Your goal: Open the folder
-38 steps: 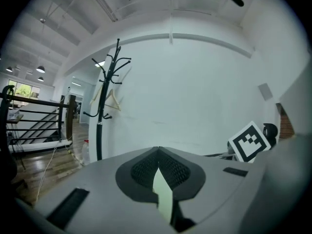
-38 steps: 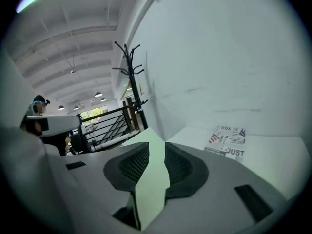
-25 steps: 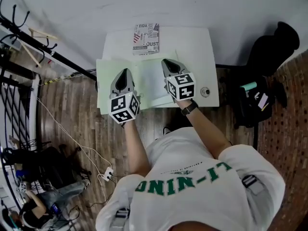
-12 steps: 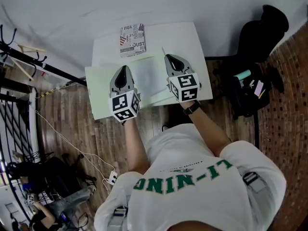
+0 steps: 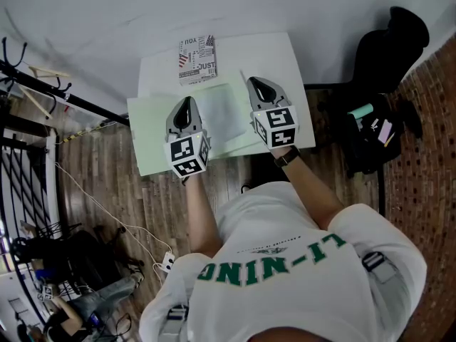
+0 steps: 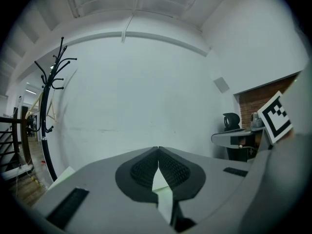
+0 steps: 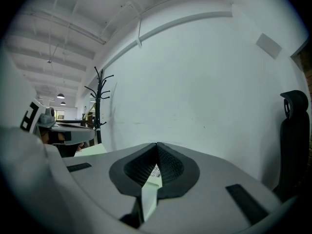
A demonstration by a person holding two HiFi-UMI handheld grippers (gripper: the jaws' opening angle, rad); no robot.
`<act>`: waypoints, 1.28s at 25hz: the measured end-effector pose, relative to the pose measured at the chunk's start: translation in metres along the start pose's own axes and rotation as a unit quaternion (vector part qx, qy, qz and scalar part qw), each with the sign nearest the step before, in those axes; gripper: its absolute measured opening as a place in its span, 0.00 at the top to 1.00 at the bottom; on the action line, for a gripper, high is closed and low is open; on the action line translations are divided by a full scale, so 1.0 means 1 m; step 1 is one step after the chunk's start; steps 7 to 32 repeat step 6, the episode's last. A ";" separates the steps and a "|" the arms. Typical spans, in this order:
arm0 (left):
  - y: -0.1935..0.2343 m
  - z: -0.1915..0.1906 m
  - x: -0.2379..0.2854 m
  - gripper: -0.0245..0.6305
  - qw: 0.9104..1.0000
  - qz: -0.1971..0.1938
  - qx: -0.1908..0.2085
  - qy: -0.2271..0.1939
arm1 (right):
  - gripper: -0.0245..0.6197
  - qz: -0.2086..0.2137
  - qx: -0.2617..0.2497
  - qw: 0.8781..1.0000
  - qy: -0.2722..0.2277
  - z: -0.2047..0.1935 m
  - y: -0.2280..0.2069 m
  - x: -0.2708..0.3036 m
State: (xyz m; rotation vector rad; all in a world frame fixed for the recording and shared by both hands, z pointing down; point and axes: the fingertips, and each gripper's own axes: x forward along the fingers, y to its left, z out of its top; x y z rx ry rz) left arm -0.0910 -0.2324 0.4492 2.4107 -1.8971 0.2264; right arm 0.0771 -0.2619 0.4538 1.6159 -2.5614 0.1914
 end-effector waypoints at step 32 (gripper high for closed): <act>-0.017 -0.011 0.000 0.94 1.000 -0.017 -0.009 0.011 | 0.94 0.006 -0.003 1.000 0.006 -0.006 -0.002 -0.002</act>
